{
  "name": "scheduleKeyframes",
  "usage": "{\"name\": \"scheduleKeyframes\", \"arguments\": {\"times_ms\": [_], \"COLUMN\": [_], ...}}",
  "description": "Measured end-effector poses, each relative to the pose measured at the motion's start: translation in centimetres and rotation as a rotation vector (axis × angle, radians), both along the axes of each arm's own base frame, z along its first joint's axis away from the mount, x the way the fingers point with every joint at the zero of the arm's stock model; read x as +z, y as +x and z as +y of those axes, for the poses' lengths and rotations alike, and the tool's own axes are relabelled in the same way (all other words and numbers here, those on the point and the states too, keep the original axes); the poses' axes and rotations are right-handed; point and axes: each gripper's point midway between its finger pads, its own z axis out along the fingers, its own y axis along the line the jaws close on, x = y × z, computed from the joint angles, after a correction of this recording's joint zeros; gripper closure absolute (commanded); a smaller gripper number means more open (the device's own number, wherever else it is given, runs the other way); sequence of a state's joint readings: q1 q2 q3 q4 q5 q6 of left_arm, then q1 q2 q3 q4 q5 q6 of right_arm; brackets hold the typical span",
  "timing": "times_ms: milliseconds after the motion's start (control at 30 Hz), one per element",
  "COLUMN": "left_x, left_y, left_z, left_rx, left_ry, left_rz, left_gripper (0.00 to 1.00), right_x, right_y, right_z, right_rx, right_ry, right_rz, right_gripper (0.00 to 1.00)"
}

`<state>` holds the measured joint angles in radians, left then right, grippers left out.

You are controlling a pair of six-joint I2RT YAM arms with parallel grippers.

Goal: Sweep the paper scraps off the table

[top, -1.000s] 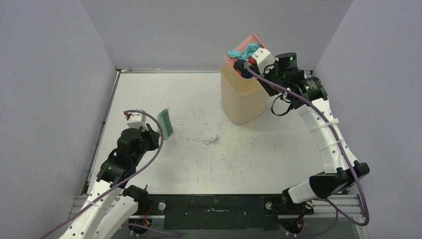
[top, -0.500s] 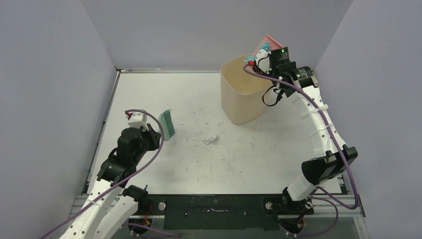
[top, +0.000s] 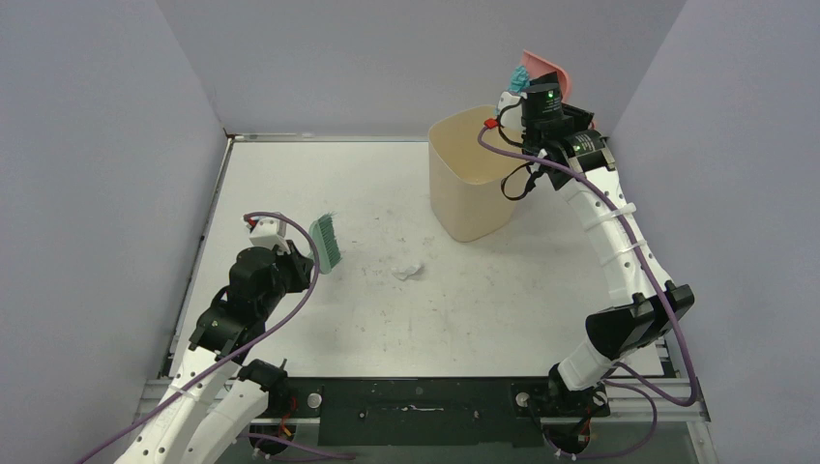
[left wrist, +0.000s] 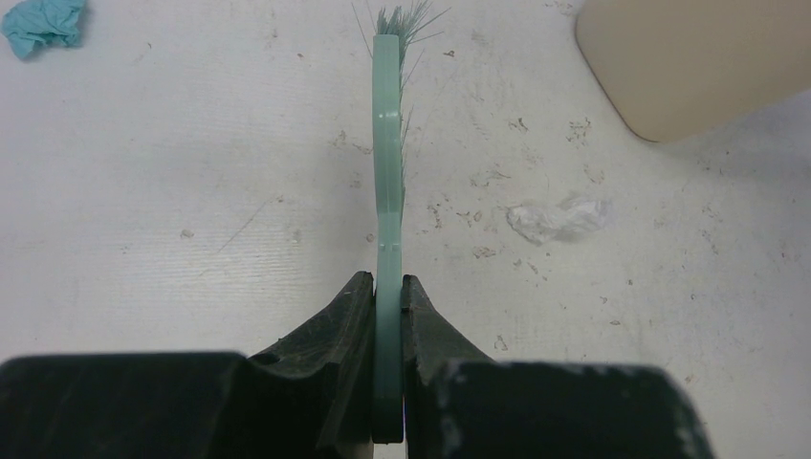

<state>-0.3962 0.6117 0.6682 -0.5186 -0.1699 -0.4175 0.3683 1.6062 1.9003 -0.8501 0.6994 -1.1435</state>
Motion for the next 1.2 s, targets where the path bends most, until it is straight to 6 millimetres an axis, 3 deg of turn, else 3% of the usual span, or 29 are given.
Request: {"name": "scheduleKeyframes", "arguments": {"times_ms": [167, 467, 1033, 1200], "left_x": [-0.1, -0.1, -0.1, -0.2], "left_y": [0.0, 0.0, 0.0, 0.0], "left_z": [0.0, 0.0, 0.0, -0.1], "left_rx": [-0.002, -0.002, -0.002, -0.002], "left_ry": [0.000, 0.000, 0.001, 0.002], "left_rz": [0.004, 0.004, 0.005, 0.008], "left_gripper": [1.00, 1.00, 1.00, 1.00], "right_x": [0.9, -0.9, -1.2, -1.7], "right_y": [0.1, -0.3, -0.4, -0.7], "right_z": [-0.1, -0.2, -0.1, 0.4], "right_rx": [0.010, 0.027, 0.015, 0.037], "right_ry": [-0.110, -0.218, -0.186, -0.097], "right_rz": [0.003, 0.064, 0.053, 0.056], "right_gripper": [0.95, 0.95, 0.95, 0.95]}}
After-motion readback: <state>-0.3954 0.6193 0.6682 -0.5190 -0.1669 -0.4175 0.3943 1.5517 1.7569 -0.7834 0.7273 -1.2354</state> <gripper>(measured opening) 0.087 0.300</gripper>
